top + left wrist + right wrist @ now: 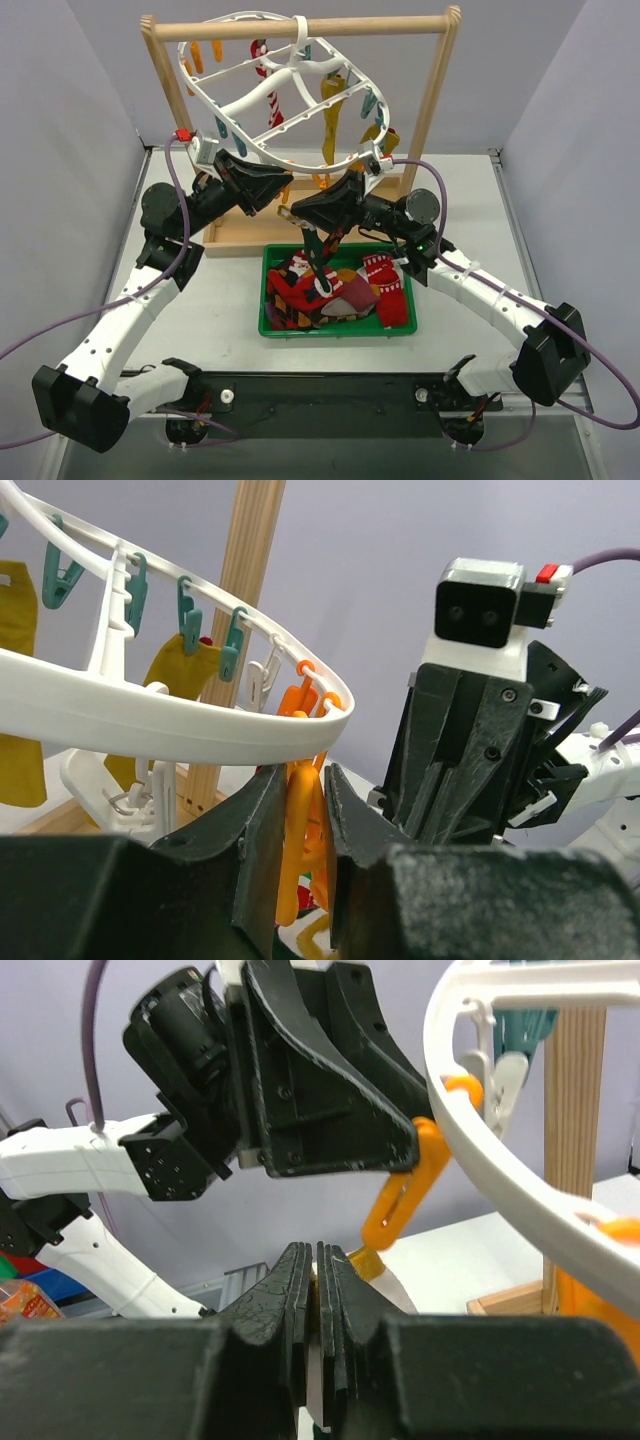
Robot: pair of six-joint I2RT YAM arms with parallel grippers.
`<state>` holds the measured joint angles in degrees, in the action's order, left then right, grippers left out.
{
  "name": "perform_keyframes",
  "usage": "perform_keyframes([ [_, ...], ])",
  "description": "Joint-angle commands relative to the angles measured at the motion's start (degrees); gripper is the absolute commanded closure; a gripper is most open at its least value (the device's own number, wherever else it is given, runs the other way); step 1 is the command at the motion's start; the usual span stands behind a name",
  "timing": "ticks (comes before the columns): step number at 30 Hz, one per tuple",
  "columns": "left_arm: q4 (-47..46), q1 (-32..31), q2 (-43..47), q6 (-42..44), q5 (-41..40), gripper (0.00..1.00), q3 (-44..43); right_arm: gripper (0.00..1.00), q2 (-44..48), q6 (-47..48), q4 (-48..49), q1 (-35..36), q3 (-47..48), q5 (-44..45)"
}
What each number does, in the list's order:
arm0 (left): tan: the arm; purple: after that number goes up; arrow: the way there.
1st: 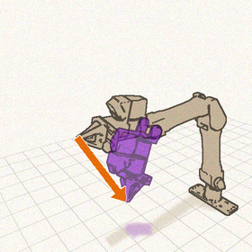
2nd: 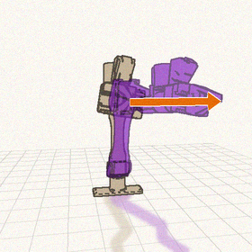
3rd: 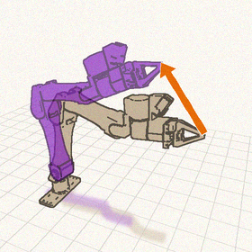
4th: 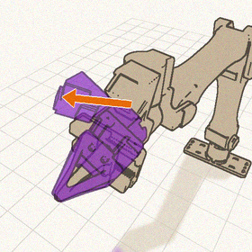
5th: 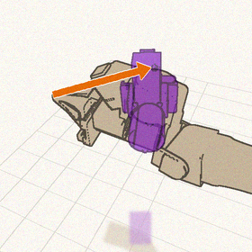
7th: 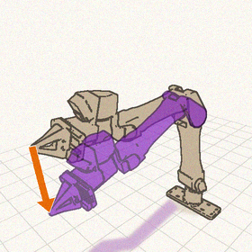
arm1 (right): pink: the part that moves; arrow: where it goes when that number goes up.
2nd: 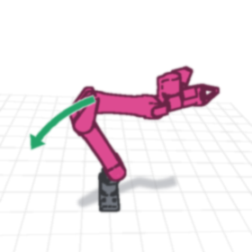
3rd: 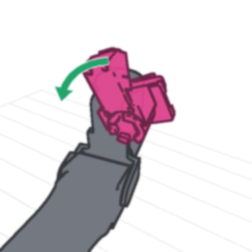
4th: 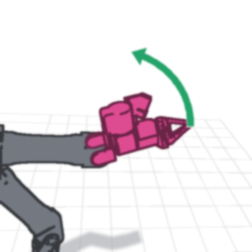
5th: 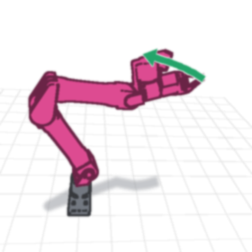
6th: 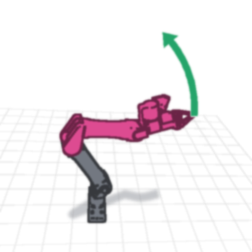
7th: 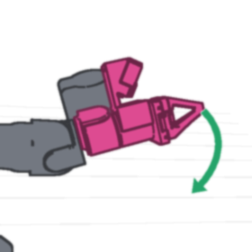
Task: Clip the socks to the hanger
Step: Clamp the sock onto the hanger.
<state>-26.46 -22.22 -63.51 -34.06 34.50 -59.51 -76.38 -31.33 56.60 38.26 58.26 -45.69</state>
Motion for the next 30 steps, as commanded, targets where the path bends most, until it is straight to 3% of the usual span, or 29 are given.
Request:
perform_keyframes([
  [1, -0.7, -1.34, 1.81, -0.74, 4.08, 1.0, -0.88, 1.0, 1.67, 0.75, 7.91, -0.29, -0.87, -0.1],
  [23, 0.09, -1.86, 1.72, -0.65, 4.35, 1.0, -1.75, 1.0, 0.97, -2.68, 12.21, -1.26, 2.64, 1.22],
  [30, -0.09, -1.78, 1.98, -0.56, 3.82, 1.0, -1.4, 1.0, -2.1, -7.6, 16.26, -1.17, 4.76, 0.43],
])
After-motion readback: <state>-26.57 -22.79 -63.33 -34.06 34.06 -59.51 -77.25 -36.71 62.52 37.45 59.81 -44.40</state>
